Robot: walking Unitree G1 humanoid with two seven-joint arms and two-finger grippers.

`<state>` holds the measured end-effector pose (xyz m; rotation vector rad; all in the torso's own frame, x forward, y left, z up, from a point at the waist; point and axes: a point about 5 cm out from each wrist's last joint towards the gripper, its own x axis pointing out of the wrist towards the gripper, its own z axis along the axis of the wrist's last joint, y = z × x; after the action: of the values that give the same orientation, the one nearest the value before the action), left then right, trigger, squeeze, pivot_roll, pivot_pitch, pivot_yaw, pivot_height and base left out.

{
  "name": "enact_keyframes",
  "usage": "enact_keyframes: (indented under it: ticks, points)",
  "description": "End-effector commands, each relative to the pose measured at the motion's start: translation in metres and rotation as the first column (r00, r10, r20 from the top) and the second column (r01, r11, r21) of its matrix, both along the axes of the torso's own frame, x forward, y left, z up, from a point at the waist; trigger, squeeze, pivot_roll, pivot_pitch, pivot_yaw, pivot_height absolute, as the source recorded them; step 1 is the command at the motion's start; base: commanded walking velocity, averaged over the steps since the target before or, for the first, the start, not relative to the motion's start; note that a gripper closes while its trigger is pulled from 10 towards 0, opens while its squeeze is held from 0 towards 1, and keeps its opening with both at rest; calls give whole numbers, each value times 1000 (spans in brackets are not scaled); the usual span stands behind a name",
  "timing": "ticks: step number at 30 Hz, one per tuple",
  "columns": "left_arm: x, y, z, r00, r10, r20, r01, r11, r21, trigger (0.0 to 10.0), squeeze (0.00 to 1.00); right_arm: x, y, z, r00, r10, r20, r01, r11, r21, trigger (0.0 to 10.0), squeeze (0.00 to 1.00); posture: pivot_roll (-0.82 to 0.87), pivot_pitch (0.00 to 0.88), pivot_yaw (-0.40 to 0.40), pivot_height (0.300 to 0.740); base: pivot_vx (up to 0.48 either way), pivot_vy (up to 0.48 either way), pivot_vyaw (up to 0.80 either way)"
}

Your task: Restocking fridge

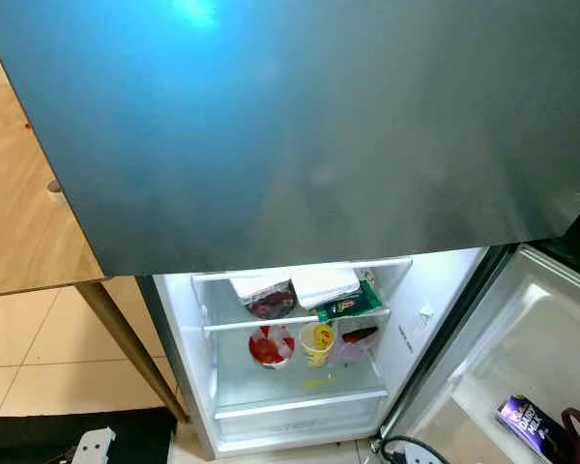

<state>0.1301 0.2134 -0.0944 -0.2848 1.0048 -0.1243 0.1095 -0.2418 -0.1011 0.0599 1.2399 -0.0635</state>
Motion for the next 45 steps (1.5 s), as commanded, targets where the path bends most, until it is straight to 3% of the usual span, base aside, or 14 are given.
enact_keyframes:
  ticks: [1, 6, 12, 19, 27, 33, 45]
  points:
    - [-6, -3, -3, 1000, -10, -21, 10, 1000, 3, 10000, 0, -6, -2, -1, 998, 47, -41, -48, 998, -33, 10000, 0, 45, 0, 4, 740, 0, 0, 0]
    - [-8, -1, -4, 999, -35, -40, 36, 998, 42, 10000, 0, -30, -14, -4, 985, 91, -150, -107, 989, -105, 10000, 0, 17, 0, 11, 740, 0, 0, 0]
    - [-6, -1, -4, 998, -49, -38, 50, 998, 43, 10000, 0, -39, -21, -4, 984, 61, -169, -82, 989, -122, 10000, 0, 11, 0, 22, 740, 0, 0, 0]
    - [-6, -1, -3, 997, -69, -46, 71, 996, 53, 10000, 0, -38, -16, -4, 989, -1, -145, -8, 998, -66, 10000, 0, 8, 0, 28, 740, 0, 0, 0]
    - [-5, -2, -4, 997, -61, -49, 64, 996, 59, 10000, 0, -32, -17, -3, 991, 38, -131, -53, 992, -111, 10000, 0, 7, 0, 19, 740, 0, 0, 0]
    - [-8, -6, -6, 996, -57, -66, 61, 996, 61, 10000, 0, -40, -14, -6, 987, 69, -146, -84, 991, -101, 10000, 0, 14, 0, -4, 740, 0, 0, 0]
    - [-19, -12, -11, 993, -49, -103, 55, 997, 58, 10000, 0, -42, -14, -6, 983, 97, -154, -114, 988, -108, 10000, 0, 10, 0, -31, 740, -104, 0, 0]
